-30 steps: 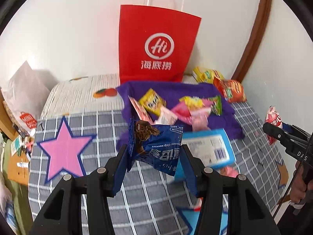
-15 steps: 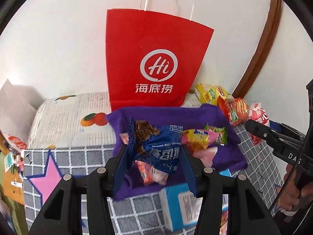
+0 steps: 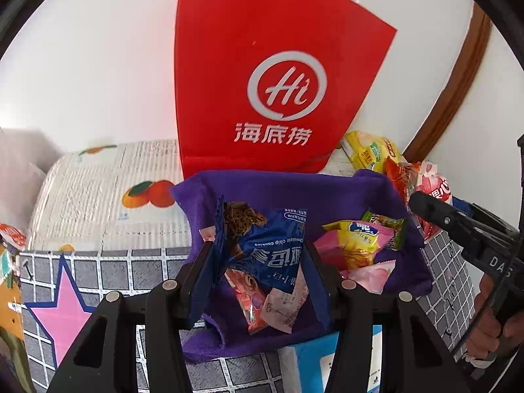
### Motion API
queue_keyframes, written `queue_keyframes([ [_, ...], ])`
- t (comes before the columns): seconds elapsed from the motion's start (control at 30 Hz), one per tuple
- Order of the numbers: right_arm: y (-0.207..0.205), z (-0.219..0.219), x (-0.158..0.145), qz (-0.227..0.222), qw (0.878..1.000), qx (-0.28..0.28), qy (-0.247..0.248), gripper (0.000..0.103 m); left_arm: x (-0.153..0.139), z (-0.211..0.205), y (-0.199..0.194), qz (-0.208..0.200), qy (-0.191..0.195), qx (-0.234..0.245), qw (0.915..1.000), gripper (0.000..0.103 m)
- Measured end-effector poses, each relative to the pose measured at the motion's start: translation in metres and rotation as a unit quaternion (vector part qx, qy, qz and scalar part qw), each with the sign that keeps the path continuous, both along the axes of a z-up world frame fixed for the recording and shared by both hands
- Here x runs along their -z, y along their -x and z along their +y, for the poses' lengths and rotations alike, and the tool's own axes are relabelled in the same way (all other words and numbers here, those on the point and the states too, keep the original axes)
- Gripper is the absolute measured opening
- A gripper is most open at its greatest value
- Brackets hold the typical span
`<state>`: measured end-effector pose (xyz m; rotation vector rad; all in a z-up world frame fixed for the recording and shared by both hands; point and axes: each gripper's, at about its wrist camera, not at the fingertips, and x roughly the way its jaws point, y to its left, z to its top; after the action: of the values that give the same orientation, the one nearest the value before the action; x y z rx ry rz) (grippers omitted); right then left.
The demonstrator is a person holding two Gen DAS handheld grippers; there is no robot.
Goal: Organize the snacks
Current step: 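Carry the lychee bag and blue snack bag over the purple towel with both tools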
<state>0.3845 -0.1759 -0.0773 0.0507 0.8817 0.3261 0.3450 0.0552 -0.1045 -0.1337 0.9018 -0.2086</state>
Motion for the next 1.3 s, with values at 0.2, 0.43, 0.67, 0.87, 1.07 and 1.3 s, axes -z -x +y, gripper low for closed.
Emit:
queue_keyframes([
  [0.2, -0.006, -0.01, 0.016, 0.017, 1.0, 0.013, 0.016, 0.053, 0.009, 0.005, -0.004, 0.011, 0.009, -0.005, 0.9999, 0.05],
  [0.43, -0.006, -0.012, 0.016, 0.019, 1.0, 0.017, 0.014, 0.053, 0.016, 0.001, -0.005, 0.019, 0.007, 0.0, 0.9998, 0.05],
  [0.67, -0.009, -0.001, 0.028, 0.036, 0.999, 0.006, 0.027, 0.053, 0.019, 0.001, -0.006, 0.024, 0.007, 0.0, 0.9997, 0.05],
  [0.87, -0.011, 0.009, 0.039, 0.053, 0.998, -0.008, 0.038, 0.053, 0.018, 0.003, -0.005, 0.025, 0.01, -0.001, 0.9996, 0.05],
  [1.07, -0.01, 0.013, 0.044, 0.06, 0.997, -0.013, 0.045, 0.053, 0.018, 0.005, -0.006, 0.027, 0.01, -0.007, 0.9996, 0.05],
  [1.3, -0.013, 0.014, 0.047, 0.07, 0.996, -0.016, 0.048, 0.053, 0.018, 0.006, -0.007, 0.028, 0.011, -0.01, 0.9995, 0.05],
])
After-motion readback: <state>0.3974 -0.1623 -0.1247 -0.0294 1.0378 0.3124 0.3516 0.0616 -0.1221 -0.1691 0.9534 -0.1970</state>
